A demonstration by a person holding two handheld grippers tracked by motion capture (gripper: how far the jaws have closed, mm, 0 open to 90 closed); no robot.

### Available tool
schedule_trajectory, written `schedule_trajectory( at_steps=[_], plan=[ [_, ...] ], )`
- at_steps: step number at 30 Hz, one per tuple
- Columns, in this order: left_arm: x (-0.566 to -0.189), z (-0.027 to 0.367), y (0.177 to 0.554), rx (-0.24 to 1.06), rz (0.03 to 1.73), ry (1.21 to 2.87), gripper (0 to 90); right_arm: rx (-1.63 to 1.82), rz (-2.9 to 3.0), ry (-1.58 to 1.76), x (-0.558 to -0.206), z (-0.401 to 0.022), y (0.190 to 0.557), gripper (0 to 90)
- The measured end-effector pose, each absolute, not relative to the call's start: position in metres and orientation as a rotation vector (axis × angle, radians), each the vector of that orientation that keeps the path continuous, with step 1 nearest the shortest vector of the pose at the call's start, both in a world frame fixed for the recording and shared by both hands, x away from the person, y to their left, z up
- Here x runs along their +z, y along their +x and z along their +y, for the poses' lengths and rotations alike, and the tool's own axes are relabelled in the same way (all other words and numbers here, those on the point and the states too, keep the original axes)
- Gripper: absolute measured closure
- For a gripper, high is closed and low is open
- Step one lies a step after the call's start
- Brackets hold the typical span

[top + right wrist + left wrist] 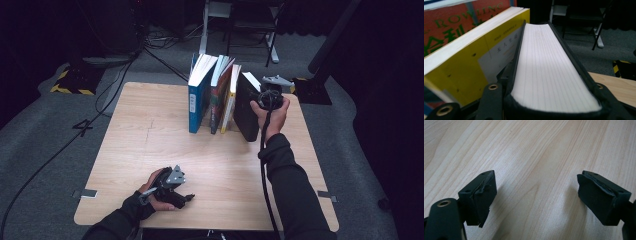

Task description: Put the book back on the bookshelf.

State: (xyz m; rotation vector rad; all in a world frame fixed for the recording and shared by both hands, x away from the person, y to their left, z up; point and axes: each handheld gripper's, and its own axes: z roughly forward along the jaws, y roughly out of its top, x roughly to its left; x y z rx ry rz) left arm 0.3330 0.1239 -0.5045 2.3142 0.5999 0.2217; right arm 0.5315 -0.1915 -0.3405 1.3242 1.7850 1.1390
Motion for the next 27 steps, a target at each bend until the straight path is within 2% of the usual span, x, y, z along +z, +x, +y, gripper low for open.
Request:
schedule_trajectory(
  at_steps=[13,27],
  plan=[
    [-0.505,0.124,0.333,0.219,0.592,2.313,15.7,1.161,1.722,1.34,-0.351,-0.188,0.558,53.3],
    [-0.505,0.123,0.333,0.222,0.594,2.313,15.6,1.129,1.776,1.271,-0.36,-0.189,0.539,52.3]
  ],
)
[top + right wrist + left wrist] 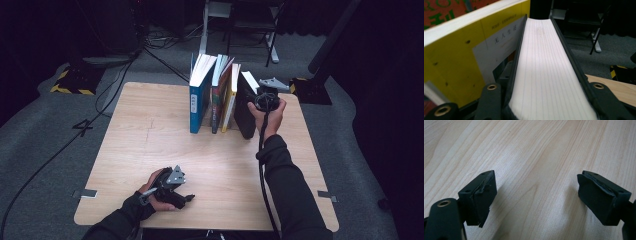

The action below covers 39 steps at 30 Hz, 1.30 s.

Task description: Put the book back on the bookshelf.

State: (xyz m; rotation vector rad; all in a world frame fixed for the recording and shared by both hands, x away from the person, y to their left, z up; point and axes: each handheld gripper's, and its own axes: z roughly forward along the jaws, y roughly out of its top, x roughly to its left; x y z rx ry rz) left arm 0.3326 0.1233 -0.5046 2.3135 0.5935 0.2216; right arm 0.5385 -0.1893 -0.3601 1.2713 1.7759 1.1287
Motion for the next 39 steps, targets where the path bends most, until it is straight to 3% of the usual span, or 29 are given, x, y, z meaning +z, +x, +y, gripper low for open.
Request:
schedule_trajectory(
  at_steps=[7,20,25,30,39],
  plan=[
    [-0.505,0.123,0.333,0.22,0.597,2.314,15.6,1.088,1.84,1.266,-0.36,-0.193,0.528,50.5],
    [-0.505,0.123,0.333,0.22,0.596,2.314,15.6,1.094,2.003,1.263,-0.362,-0.199,0.532,33.4],
    [-0.505,0.123,0.333,0.221,0.592,2.315,15.6,1.117,1.976,1.255,-0.363,-0.2,0.534,35.4],
    [-0.505,0.123,0.333,0.221,0.593,2.315,15.6,1.017,1.986,1.244,-0.359,-0.196,0.54,46.6],
    [-0.504,0.122,0.333,0.223,0.593,2.318,15.6,1.002,1.97,1.273,-0.352,-0.194,0.55,51.8]
  ],
)
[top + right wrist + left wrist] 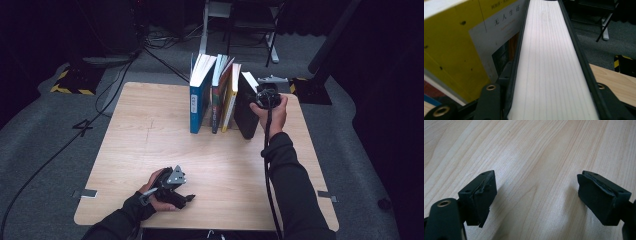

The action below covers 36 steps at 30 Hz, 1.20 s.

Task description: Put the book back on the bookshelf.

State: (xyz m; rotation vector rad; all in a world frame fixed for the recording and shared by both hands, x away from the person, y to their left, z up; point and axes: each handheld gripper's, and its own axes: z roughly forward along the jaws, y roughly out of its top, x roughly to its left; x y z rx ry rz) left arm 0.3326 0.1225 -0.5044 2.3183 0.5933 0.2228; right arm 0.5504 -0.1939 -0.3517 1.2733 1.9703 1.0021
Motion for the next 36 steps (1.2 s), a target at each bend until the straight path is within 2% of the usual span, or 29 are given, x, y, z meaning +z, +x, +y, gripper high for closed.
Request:
schedule_trajectory(
  at_steps=[13,27,31,34,36],
  plan=[
    [-0.504,0.122,0.332,0.213,0.579,2.32,16.4,1.068,1.887,1.278,-0.341,-0.189,0.562,53.5],
    [-0.504,0.122,0.332,0.209,0.566,2.323,16.7,1.112,1.814,1.252,-0.361,-0.189,0.55,52.9],
    [-0.504,0.122,0.332,0.208,0.568,2.321,16.7,1.099,1.892,1.253,-0.358,-0.192,0.549,49.3],
    [-0.504,0.122,0.331,0.208,0.57,2.321,16.6,1.079,1.97,1.273,-0.354,-0.194,0.552,41.9],
    [-0.505,0.121,0.331,0.21,0.571,2.316,16.6,1.059,2.01,1.279,-0.352,-0.194,0.553,40.4]
  ],
)
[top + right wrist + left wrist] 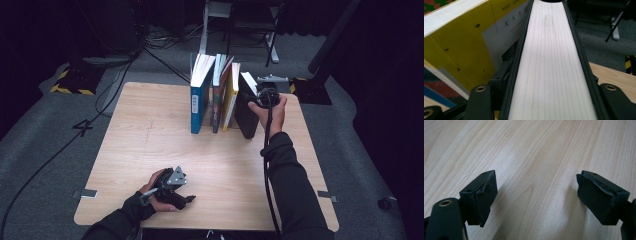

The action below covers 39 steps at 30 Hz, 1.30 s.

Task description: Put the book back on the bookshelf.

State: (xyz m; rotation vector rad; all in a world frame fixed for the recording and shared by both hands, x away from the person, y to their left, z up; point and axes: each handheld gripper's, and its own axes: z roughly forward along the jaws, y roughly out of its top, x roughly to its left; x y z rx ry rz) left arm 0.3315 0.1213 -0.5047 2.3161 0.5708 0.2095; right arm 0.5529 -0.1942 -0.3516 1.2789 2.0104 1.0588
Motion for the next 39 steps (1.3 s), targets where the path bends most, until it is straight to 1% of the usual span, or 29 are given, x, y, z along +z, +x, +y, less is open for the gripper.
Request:
schedule_trajectory(
  at_steps=[3,6,9,12,30,39],
  plan=[
    [-0.504,0.121,0.332,0.21,0.568,2.32,16.5,1.026,2.06,1.291,-0.348,-0.196,0.555,40.0],
    [-0.504,0.121,0.332,0.21,0.568,2.32,16.5,0.98,2.069,1.276,-0.347,-0.194,0.556,46.3],
    [-0.504,0.121,0.332,0.21,0.568,2.32,16.5,0.933,2.073,1.261,-0.345,-0.193,0.557,49.8],
    [-0.504,0.121,0.332,0.21,0.567,2.32,16.5,0.933,2.052,1.264,-0.343,-0.193,0.557,51.3],
    [-0.505,0.121,0.331,0.207,0.561,2.319,17.0,1.064,1.857,1.26,-0.342,-0.182,0.573,53.3],
    [-0.504,0.121,0.331,0.206,0.557,2.317,18.1,1.182,1.729,1.219,-0.365,-0.186,0.578,53.4]
  ],
)
